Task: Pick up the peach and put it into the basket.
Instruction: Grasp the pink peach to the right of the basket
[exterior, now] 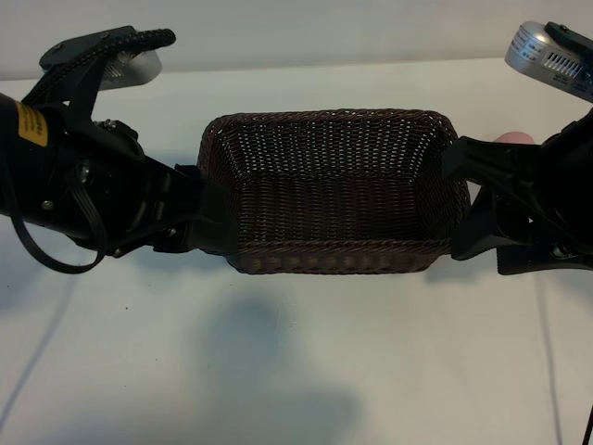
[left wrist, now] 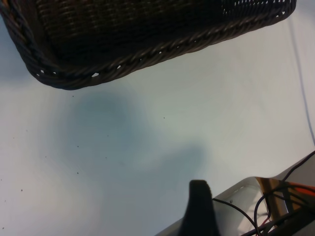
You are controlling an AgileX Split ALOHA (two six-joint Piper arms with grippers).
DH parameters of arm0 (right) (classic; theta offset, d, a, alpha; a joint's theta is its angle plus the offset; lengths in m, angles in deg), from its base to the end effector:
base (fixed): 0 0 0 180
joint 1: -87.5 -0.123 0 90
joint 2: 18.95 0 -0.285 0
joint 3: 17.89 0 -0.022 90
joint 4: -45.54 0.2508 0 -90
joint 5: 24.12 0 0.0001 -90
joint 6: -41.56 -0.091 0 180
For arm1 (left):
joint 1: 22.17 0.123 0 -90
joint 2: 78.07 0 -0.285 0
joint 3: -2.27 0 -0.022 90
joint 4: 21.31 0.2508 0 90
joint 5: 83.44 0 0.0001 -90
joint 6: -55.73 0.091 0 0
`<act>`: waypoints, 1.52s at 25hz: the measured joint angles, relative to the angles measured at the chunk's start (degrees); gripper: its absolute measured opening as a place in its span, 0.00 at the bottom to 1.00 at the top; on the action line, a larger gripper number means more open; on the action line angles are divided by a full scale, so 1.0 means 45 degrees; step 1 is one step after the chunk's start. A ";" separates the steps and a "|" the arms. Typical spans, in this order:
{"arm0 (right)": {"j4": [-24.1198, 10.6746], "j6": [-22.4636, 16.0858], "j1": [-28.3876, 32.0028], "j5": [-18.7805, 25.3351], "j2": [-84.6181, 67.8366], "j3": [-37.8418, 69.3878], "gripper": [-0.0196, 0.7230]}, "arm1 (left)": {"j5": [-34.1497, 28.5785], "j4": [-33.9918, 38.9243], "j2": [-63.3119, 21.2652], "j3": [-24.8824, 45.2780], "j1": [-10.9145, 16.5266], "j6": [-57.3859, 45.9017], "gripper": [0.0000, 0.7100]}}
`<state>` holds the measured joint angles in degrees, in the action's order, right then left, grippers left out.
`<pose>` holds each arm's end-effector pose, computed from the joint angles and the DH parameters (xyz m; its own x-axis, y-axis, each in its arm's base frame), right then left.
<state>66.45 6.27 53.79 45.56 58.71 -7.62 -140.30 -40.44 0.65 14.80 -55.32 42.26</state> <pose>0.1688 0.1493 0.3539 -0.9902 0.1097 -0.0862 0.0526 0.8656 0.4980 0.1902 -0.1541 0.3459 -0.9050 0.1201 -0.4081 0.3083 0.8462 -0.4346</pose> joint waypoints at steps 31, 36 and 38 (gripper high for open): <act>0.0000 0.0000 0.0000 -0.0113 0.0000 0.0000 0.56 | 0.0000 0.0000 0.0000 0.0000 0.0000 0.0000 0.76; 0.0014 0.0000 0.0000 -0.0257 0.0000 0.0000 0.56 | 0.0000 0.0000 0.0000 0.0000 0.0000 0.0000 0.76; 0.0014 0.0000 0.0000 -0.0407 0.0000 0.0000 0.56 | 0.0000 0.0000 0.0000 0.0000 0.0000 0.0000 0.76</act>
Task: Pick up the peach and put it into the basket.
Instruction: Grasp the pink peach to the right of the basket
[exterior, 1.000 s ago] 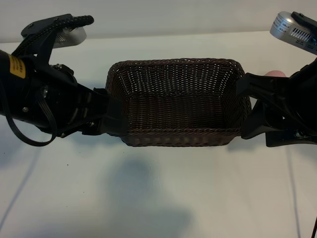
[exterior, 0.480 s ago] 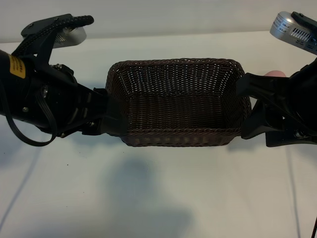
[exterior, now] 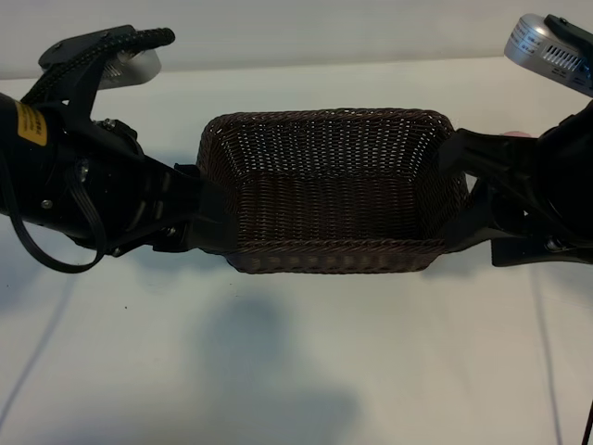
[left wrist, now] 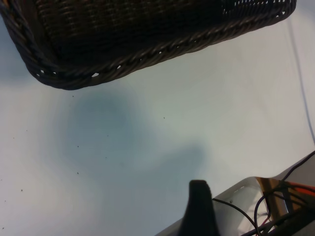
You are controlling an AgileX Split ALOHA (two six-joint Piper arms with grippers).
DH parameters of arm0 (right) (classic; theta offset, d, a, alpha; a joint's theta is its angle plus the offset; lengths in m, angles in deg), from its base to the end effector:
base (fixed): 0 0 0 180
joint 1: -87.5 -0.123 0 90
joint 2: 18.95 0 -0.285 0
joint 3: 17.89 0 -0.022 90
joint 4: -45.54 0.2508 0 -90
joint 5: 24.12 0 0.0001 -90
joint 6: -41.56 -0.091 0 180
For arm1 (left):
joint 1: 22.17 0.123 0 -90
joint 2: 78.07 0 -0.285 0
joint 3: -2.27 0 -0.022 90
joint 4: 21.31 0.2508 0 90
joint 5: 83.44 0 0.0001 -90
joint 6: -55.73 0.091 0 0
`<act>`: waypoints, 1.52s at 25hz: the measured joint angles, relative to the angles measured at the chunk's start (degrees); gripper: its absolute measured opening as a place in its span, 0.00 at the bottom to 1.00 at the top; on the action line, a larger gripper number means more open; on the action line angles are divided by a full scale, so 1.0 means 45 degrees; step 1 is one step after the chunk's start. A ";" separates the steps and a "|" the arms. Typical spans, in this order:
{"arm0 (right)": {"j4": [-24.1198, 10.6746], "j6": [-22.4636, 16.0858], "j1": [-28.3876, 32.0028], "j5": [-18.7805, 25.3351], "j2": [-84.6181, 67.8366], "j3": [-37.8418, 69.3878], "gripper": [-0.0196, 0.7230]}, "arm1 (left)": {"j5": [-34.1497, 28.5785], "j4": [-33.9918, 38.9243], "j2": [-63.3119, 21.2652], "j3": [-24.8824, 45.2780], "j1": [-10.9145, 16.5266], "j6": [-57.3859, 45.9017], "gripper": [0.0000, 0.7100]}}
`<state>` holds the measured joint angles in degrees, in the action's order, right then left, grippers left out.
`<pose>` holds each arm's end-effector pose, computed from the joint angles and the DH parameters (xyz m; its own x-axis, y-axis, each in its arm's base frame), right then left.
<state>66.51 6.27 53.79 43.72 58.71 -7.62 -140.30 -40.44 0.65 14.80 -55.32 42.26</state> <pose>0.1712 0.1505 0.3550 -0.9865 0.1228 -0.1080 0.0502 0.8560 0.5146 0.1902 -0.1541 0.3459 -0.9050 0.1201 -0.4081 0.3083 0.8462 -0.4346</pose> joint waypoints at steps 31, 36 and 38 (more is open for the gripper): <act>-0.7509 0.0995 0.0243 -0.4559 0.2874 0.0000 0.72 | 0.0000 0.0000 0.0000 0.0000 0.0000 0.0000 0.76; -0.7712 0.0717 0.1587 -0.5435 0.3707 0.0000 0.74 | 0.0000 0.0000 0.0000 0.0000 0.0000 0.0000 0.76; -0.7639 0.0731 0.2103 -0.5766 0.4012 0.0000 0.74 | 0.0000 0.0000 0.0000 0.0000 0.0000 0.0000 0.76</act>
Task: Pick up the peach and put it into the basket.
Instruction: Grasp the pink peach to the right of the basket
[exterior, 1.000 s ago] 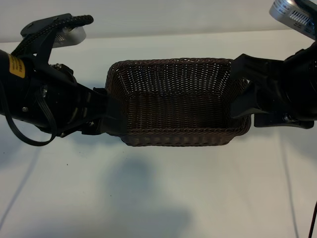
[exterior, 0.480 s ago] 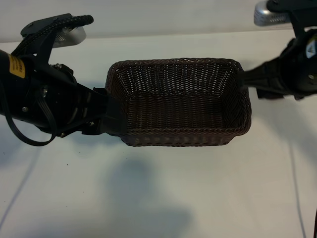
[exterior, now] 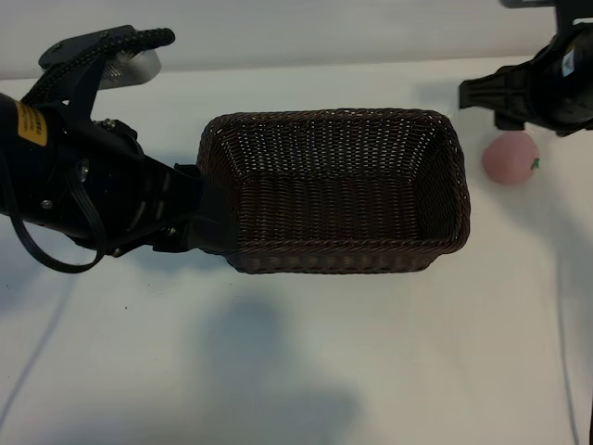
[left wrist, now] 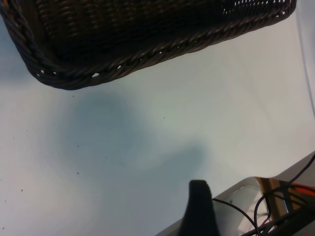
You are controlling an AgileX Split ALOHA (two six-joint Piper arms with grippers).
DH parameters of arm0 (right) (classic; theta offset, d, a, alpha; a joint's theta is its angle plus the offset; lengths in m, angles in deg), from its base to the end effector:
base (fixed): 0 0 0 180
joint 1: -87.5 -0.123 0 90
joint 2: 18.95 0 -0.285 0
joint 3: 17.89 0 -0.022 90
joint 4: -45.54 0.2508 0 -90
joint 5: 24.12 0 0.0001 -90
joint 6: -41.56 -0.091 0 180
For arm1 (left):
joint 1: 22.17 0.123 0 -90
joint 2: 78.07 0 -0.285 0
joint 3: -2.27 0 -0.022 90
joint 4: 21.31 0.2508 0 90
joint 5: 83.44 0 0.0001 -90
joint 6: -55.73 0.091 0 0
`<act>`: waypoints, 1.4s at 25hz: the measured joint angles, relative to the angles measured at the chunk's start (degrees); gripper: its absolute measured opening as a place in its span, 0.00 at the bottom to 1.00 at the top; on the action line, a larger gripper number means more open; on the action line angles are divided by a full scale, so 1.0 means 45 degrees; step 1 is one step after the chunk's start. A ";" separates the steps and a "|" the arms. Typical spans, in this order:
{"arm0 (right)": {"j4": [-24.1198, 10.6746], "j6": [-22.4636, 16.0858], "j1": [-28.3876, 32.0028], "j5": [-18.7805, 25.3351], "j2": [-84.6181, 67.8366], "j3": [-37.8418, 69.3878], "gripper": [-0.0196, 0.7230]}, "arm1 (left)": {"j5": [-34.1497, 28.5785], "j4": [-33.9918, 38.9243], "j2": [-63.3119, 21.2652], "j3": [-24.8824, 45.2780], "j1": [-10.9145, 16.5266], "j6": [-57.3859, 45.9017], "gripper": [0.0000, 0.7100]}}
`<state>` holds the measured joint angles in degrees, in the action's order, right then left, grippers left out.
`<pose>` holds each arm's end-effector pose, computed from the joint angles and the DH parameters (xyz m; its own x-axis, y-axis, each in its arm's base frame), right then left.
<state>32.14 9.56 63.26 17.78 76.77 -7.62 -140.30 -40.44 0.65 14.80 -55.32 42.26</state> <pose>0.3015 0.1203 0.2831 -0.8331 0.0298 -0.5523 -0.0190 0.9964 0.0824 0.1902 -0.1541 0.3459 -0.9050 0.1201 -0.4081 0.3083 0.8462 -0.4346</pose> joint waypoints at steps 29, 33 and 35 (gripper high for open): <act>0.1915 0.2047 0.3001 -0.5108 0.5210 0.0000 0.74 | 0.0000 0.0000 0.0000 0.0000 0.0000 0.0000 0.76; 0.1997 0.2188 0.3001 -0.5265 0.5578 0.0000 0.69 | 0.0000 0.0000 0.0000 0.0000 0.0000 0.0000 0.76; 0.2065 0.2220 0.3001 -0.5276 0.5681 0.0000 0.58 | 0.0000 0.0000 0.0000 0.0000 0.0000 0.0000 0.76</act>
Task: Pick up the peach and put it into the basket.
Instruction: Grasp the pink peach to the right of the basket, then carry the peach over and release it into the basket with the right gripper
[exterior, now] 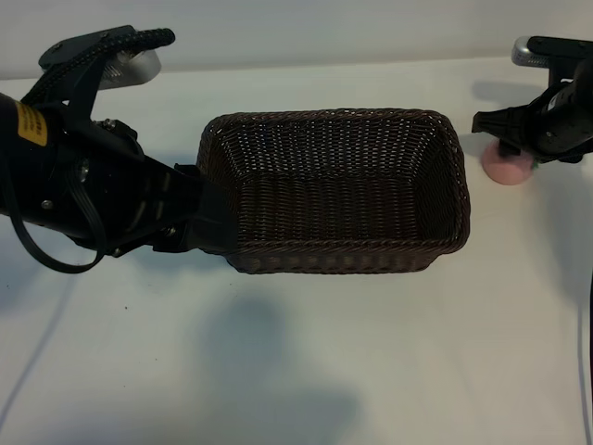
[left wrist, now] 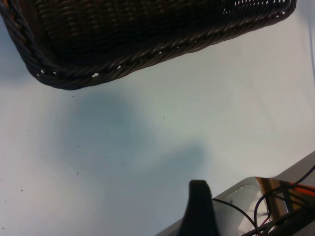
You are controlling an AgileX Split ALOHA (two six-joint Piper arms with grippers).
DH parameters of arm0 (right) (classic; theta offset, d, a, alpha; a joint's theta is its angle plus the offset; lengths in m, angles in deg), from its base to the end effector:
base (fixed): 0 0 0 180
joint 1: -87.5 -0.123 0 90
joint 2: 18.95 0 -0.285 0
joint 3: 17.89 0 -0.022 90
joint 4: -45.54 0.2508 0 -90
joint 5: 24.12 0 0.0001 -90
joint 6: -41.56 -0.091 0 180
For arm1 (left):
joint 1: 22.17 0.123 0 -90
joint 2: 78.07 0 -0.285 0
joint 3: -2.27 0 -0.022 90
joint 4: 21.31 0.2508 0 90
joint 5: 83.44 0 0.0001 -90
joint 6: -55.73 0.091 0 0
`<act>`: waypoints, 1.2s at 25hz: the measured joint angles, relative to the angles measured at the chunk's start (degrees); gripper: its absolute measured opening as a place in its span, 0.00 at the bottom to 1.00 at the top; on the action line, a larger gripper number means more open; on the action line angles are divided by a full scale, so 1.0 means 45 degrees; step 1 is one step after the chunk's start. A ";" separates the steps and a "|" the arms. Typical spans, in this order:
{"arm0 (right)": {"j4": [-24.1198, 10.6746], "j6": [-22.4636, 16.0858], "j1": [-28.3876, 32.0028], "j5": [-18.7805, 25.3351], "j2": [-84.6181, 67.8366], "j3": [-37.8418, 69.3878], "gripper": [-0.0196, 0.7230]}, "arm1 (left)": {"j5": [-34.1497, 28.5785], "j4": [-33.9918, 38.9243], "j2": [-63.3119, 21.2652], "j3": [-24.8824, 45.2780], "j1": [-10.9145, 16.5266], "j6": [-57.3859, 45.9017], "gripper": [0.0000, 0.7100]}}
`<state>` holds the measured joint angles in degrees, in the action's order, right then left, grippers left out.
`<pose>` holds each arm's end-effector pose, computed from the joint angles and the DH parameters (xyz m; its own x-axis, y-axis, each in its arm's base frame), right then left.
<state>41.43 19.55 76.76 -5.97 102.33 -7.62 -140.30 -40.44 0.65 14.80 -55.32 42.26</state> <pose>0.3896 0.0718 0.1381 -0.8604 0.1530 -0.4862 0.0969 0.9856 0.1387 0.1902 -0.1541 0.3459 -0.9050 0.1201 -0.4081 0.3083 0.8462 -0.4346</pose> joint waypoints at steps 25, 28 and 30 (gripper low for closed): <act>0.2108 0.2615 0.0000 0.3534 -0.2837 -0.1326 0.09 | 0.0000 0.0012 0.0000 0.0000 0.0000 0.0000 0.76; 0.2643 0.3302 0.0000 0.4183 -0.3216 -0.1483 0.09 | 0.0000 0.0012 0.0000 0.0000 0.0000 0.0000 0.76; 0.3144 0.3901 0.0000 0.4583 -0.3403 -0.1523 0.09 | 0.0000 0.0012 0.0000 0.0000 0.0000 0.0000 0.76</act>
<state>55.57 37.11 76.76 14.65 87.02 -14.47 -140.30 -40.38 0.65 14.80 -55.32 42.26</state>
